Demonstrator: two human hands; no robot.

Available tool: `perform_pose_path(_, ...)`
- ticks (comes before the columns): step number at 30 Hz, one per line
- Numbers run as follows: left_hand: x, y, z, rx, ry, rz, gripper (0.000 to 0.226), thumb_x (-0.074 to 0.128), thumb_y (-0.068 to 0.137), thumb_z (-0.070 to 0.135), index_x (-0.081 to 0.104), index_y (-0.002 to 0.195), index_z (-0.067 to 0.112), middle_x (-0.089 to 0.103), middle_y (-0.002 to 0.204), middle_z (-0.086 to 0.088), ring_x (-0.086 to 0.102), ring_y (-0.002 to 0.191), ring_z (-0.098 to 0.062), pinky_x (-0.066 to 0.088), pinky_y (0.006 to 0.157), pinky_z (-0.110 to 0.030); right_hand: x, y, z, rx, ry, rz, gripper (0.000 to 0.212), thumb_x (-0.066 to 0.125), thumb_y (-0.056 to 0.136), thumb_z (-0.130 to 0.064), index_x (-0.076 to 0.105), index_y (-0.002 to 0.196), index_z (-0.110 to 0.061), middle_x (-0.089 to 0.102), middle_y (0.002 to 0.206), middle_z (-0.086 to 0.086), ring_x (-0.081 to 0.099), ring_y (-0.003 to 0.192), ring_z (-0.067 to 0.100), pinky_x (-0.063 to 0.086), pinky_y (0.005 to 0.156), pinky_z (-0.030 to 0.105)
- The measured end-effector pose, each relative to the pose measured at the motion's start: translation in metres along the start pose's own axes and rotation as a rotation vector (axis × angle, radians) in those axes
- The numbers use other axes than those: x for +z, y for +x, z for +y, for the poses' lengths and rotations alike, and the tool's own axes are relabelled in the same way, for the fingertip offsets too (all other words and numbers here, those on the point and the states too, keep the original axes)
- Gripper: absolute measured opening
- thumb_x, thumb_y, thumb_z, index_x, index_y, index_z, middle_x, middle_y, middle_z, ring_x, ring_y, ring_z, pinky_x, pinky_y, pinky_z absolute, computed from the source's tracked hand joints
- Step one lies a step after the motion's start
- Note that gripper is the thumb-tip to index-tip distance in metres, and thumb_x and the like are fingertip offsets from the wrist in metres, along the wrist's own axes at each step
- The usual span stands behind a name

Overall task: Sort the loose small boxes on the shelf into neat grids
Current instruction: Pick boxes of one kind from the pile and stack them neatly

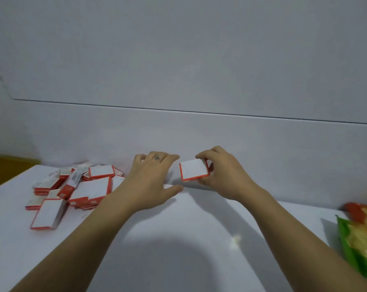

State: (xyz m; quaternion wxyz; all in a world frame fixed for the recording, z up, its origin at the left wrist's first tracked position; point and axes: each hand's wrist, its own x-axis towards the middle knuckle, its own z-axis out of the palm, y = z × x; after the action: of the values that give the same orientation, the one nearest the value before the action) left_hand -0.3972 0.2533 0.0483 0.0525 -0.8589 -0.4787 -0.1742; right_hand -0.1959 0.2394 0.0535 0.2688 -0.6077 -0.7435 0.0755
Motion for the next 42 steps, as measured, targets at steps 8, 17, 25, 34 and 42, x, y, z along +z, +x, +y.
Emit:
perform_pose_path(8, 0.047, 0.022, 0.015, 0.180, -0.108, -0.036, 0.073, 0.053, 0.083, 0.060, 0.023, 0.144, 0.031, 0.034, 0.147, 0.009, 0.029, 0.134, -0.014, 0.018, 0.108, -0.036, 0.007, -0.027, 0.021, 0.210, -0.037, 0.041, 0.057, 0.079, 0.074, -0.020, 0.055, 0.126, -0.021, 0.052, 0.118, -0.002, 0.055, 0.097, 0.016, 0.044, 0.087, 0.025)
perform_pose_path(17, 0.066, 0.016, -0.004, 0.193, -0.273, -0.013, 0.075, 0.056, 0.085, 0.054, 0.019, 0.146, 0.030, 0.035, 0.147, 0.008, 0.030, 0.134, -0.014, 0.017, 0.110, -0.034, 0.031, -0.022, 0.008, 0.304, -0.079, 0.086, 0.058, 0.078, 0.075, -0.013, 0.055, 0.128, -0.020, 0.053, 0.118, -0.002, 0.056, 0.098, 0.017, 0.044, 0.087, 0.025)
perform_pose_path(25, 0.073, 0.003, -0.026, 0.144, -0.321, -0.051, 0.076, 0.059, 0.086, 0.050, 0.017, 0.147, 0.030, 0.036, 0.147, 0.008, 0.032, 0.133, -0.015, 0.019, 0.111, -0.034, 0.065, -0.021, -0.006, 0.299, -0.040, 0.094, 0.059, 0.079, 0.074, -0.014, 0.056, 0.128, -0.020, 0.054, 0.118, -0.004, 0.055, 0.095, 0.014, 0.045, 0.088, 0.023)
perform_pose_path(34, 0.082, -0.003, -0.022, 0.129, -0.465, -0.110, 0.060, 0.059, 0.090, 0.038, 0.029, 0.141, 0.031, 0.042, 0.142, 0.010, 0.037, 0.128, -0.013, 0.029, 0.106, -0.027, 0.085, -0.042, -0.001, 0.227, -0.010, 0.198, 0.054, 0.075, 0.080, -0.019, 0.055, 0.131, -0.021, 0.055, 0.120, -0.007, 0.054, 0.096, 0.008, 0.045, 0.084, 0.019)
perform_pose_path(42, 0.074, 0.000, -0.018, 0.174, -0.603, -0.078, 0.041, 0.051, 0.095, 0.033, 0.038, 0.134, 0.036, 0.042, 0.136, 0.015, 0.039, 0.119, -0.002, 0.029, 0.097, -0.016, 0.068, -0.049, -0.003, 0.303, 0.357, 0.337, 0.043, 0.071, 0.083, -0.007, 0.063, 0.117, -0.032, 0.062, 0.108, -0.018, 0.060, 0.088, -0.001, 0.047, 0.076, 0.008)
